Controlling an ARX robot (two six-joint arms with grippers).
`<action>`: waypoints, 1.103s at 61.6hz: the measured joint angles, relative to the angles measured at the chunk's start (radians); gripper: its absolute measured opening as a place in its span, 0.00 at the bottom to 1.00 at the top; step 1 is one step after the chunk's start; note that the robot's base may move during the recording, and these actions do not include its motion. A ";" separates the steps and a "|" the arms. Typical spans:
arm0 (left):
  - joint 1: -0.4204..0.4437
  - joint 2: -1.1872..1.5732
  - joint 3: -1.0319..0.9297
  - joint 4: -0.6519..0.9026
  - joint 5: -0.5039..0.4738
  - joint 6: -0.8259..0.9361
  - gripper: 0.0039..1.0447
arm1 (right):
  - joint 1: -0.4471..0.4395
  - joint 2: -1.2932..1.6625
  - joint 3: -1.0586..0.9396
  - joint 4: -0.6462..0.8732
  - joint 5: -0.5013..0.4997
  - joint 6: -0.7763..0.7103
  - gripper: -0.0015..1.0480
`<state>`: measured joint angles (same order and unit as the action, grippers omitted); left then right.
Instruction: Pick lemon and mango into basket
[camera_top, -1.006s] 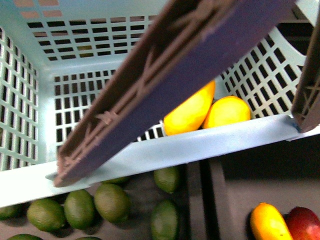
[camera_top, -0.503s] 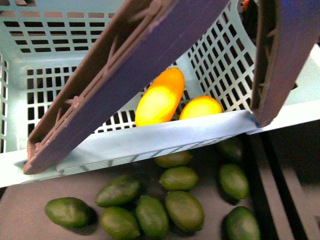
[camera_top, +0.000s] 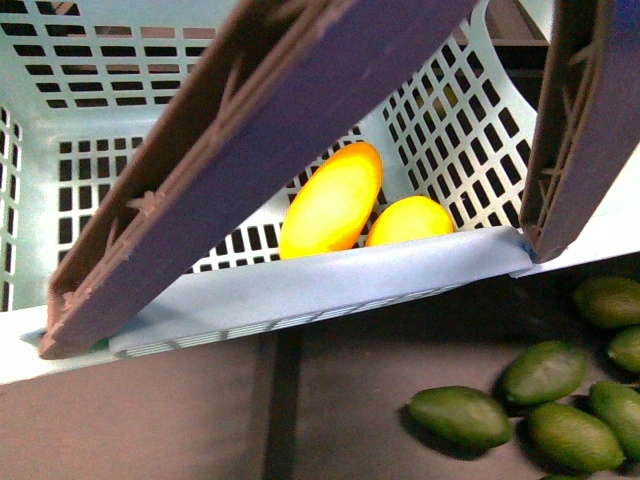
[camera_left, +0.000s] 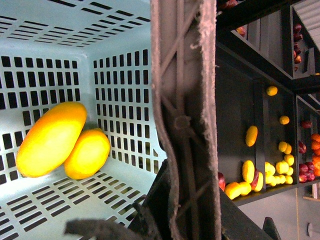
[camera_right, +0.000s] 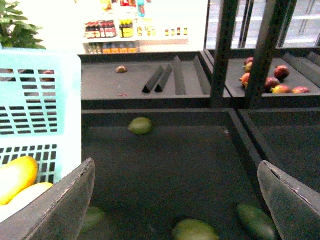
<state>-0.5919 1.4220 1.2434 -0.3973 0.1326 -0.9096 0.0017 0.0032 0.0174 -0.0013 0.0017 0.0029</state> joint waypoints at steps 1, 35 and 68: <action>0.000 0.000 0.000 0.000 -0.001 0.001 0.05 | 0.000 0.000 0.000 0.000 -0.001 0.000 0.92; -0.021 -0.013 -0.103 0.254 -0.274 0.032 0.05 | -0.002 0.000 0.000 0.000 -0.005 0.000 0.92; 0.151 0.289 -0.218 0.635 -0.529 -0.372 0.05 | -0.002 0.000 0.000 0.000 -0.002 0.000 0.92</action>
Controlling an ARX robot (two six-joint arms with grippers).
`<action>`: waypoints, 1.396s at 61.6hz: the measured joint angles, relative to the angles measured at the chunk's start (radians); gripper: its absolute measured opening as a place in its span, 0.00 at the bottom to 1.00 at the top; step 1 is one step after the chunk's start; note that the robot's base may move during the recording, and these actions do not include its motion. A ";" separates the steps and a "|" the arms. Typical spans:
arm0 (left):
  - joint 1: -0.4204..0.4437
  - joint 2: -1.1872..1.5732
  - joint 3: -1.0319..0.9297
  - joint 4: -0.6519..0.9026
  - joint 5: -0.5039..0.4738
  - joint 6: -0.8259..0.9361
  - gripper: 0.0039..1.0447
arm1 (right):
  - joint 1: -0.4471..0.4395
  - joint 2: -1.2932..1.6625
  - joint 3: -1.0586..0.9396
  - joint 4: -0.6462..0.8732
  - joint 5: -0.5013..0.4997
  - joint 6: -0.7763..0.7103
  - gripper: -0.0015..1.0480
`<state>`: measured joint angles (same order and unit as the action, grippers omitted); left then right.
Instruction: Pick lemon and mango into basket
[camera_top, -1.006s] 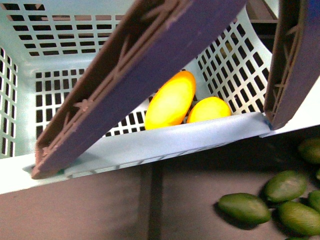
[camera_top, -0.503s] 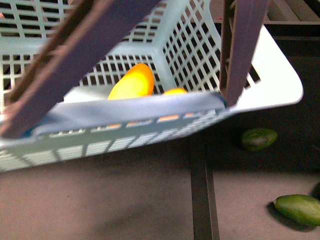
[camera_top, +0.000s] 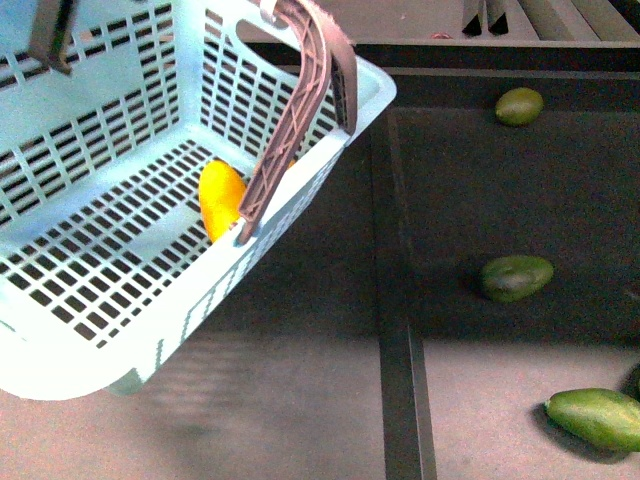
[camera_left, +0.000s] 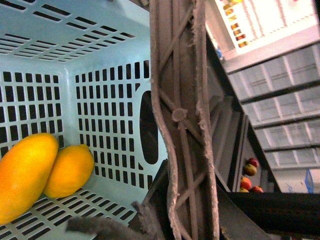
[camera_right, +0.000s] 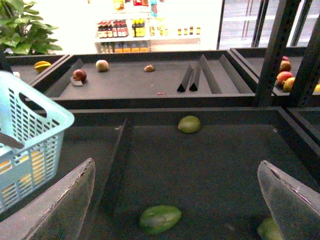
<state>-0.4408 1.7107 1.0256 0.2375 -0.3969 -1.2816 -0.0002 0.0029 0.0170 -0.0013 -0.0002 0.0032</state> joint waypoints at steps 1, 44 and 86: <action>0.003 0.010 0.003 0.001 0.000 -0.006 0.05 | 0.000 0.000 0.000 0.000 0.000 0.000 0.92; 0.095 0.341 0.177 0.024 -0.055 -0.329 0.05 | 0.000 0.000 0.000 0.000 0.000 0.000 0.92; 0.206 -0.133 -0.323 0.348 0.148 0.292 0.72 | 0.000 0.000 0.000 0.000 0.000 0.000 0.92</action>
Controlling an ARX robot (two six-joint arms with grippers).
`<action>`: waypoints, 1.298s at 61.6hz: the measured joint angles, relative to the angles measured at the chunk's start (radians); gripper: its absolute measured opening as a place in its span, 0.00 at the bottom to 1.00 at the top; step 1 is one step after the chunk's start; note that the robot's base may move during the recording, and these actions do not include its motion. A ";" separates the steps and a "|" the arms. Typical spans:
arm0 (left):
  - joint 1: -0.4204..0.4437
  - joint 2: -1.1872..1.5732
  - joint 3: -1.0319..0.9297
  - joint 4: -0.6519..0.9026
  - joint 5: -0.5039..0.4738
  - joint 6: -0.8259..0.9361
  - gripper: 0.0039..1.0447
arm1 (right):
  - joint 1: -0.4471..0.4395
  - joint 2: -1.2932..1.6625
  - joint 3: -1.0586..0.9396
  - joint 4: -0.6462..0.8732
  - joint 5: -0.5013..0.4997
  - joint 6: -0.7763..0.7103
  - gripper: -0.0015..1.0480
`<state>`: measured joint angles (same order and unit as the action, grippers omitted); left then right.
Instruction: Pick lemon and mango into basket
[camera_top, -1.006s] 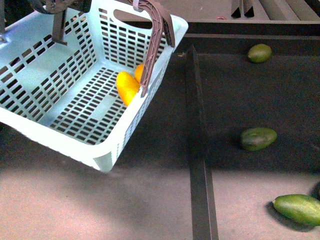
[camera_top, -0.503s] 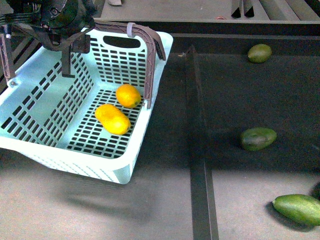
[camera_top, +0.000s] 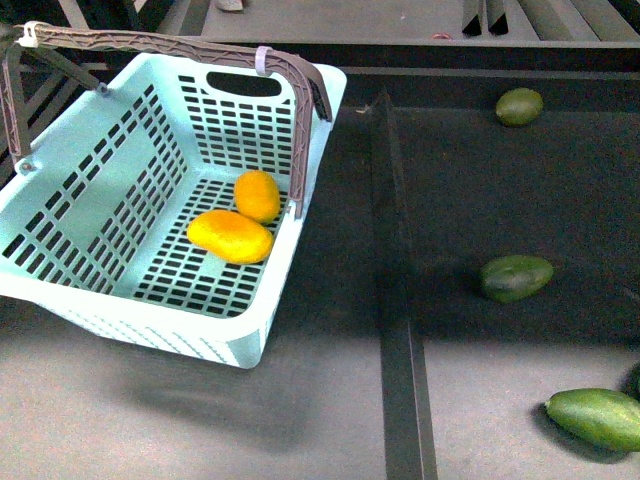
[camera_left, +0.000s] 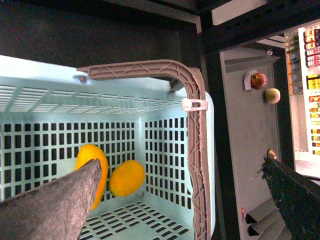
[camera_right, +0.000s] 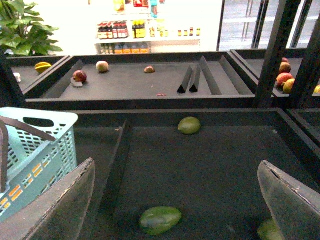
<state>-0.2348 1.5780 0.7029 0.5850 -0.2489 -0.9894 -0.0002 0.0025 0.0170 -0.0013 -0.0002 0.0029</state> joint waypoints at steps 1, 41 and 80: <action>0.003 -0.006 -0.022 0.042 0.012 0.051 0.71 | 0.000 0.000 0.000 0.000 0.001 0.000 0.92; 0.187 -0.499 -0.590 0.386 0.228 0.974 0.03 | 0.000 0.000 0.000 0.000 0.001 0.000 0.92; 0.230 -1.029 -0.687 -0.046 0.249 0.978 0.03 | 0.000 0.000 0.000 0.000 0.001 0.000 0.92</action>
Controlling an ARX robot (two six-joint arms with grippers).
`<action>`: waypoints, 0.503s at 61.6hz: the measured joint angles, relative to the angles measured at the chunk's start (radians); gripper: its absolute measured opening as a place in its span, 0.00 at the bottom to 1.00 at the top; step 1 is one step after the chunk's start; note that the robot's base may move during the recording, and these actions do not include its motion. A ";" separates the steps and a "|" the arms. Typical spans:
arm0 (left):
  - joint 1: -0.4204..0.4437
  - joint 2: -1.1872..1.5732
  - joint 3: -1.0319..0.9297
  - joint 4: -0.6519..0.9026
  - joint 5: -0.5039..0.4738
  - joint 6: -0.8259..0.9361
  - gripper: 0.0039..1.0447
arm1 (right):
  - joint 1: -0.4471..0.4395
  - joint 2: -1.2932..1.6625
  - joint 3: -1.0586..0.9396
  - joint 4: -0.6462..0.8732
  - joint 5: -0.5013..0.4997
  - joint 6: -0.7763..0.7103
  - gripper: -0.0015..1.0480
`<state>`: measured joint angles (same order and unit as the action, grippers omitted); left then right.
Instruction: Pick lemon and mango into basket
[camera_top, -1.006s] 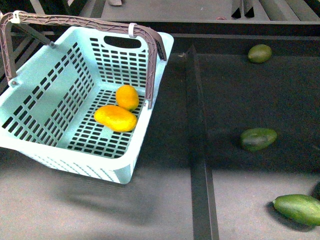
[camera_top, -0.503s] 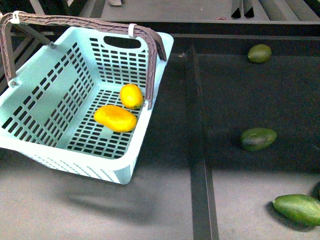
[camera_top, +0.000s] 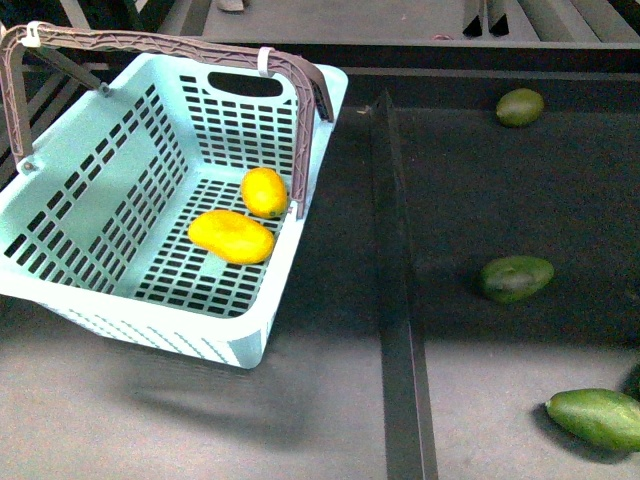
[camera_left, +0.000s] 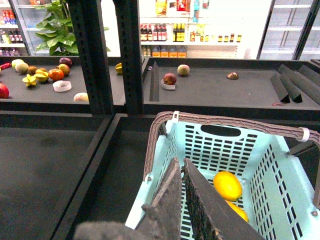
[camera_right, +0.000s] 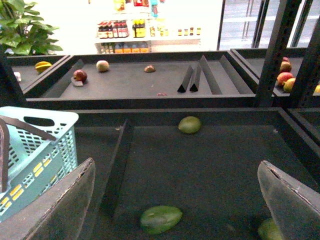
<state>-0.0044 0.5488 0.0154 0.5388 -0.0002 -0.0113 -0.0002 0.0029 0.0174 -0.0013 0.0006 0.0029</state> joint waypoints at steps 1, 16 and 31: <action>0.000 -0.013 0.000 -0.012 0.000 0.000 0.03 | 0.000 0.000 0.000 0.000 0.000 0.000 0.92; 0.000 -0.159 0.000 -0.151 0.000 0.000 0.03 | 0.000 0.000 0.000 0.000 0.000 0.000 0.92; 0.000 -0.274 0.000 -0.263 0.000 0.000 0.03 | 0.000 0.000 0.000 0.000 0.000 0.000 0.92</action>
<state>-0.0044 0.2745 0.0154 0.2756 -0.0002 -0.0113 -0.0002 0.0029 0.0170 -0.0013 0.0002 0.0029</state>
